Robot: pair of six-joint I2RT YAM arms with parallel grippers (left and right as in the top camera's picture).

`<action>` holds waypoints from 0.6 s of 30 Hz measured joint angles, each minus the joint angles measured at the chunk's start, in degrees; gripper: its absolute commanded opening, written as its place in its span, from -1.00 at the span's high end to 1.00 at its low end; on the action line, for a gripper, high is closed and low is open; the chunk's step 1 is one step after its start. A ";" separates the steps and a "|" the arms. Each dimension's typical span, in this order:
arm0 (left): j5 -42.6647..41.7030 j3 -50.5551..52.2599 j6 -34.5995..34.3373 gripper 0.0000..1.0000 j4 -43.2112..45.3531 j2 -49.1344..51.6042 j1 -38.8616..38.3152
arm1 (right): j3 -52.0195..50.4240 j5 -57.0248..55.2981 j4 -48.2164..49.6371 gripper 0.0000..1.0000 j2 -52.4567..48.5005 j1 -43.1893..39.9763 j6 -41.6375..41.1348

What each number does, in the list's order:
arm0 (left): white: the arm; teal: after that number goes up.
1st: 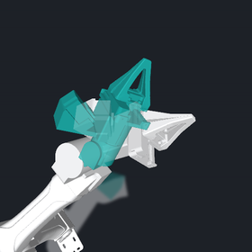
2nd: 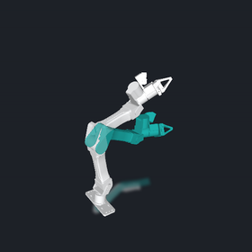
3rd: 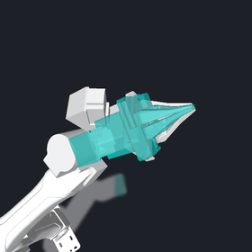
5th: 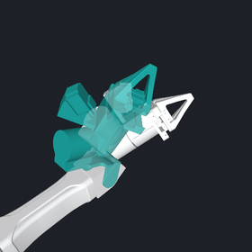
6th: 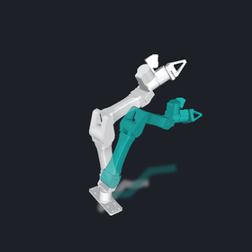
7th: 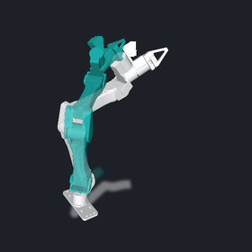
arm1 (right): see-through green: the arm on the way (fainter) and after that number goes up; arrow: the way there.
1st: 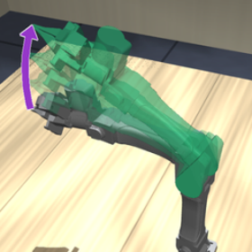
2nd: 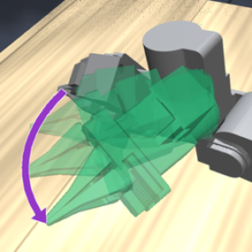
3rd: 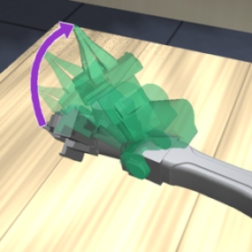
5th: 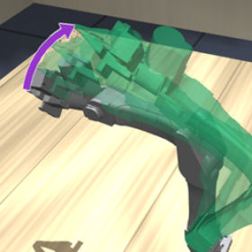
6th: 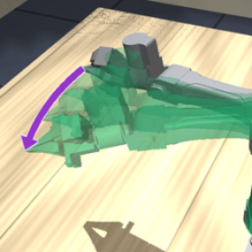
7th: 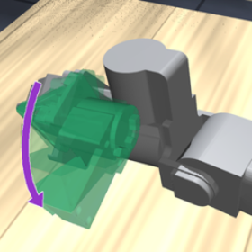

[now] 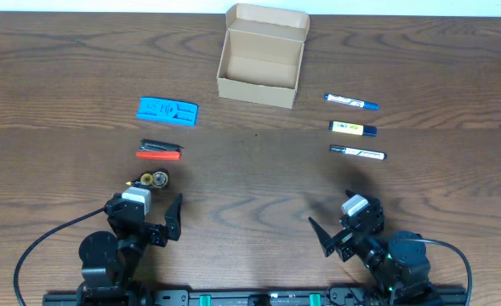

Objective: Pack container

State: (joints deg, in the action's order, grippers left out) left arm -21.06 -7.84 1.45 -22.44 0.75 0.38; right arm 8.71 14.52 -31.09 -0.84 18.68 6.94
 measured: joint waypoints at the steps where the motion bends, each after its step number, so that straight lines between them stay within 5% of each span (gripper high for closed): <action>1: 0.00 0.00 0.00 -0.91 0.02 0.00 0.00 | 0.00 -0.02 0.13 -0.99 0.00 0.00 -1.81; 10: 0.00 0.00 -0.02 -0.91 0.00 0.00 0.00 | 0.00 0.11 0.81 -0.98 0.00 0.00 -27.30; 18: 0.00 0.00 0.00 -0.91 0.02 0.00 0.00 | -0.13 3.41 18.43 -0.98 -3.54 0.00 -34.69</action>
State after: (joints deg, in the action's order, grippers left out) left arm -21.06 -7.84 1.45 -22.41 0.75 0.38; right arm 8.58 17.93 -12.67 -4.38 18.68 -27.75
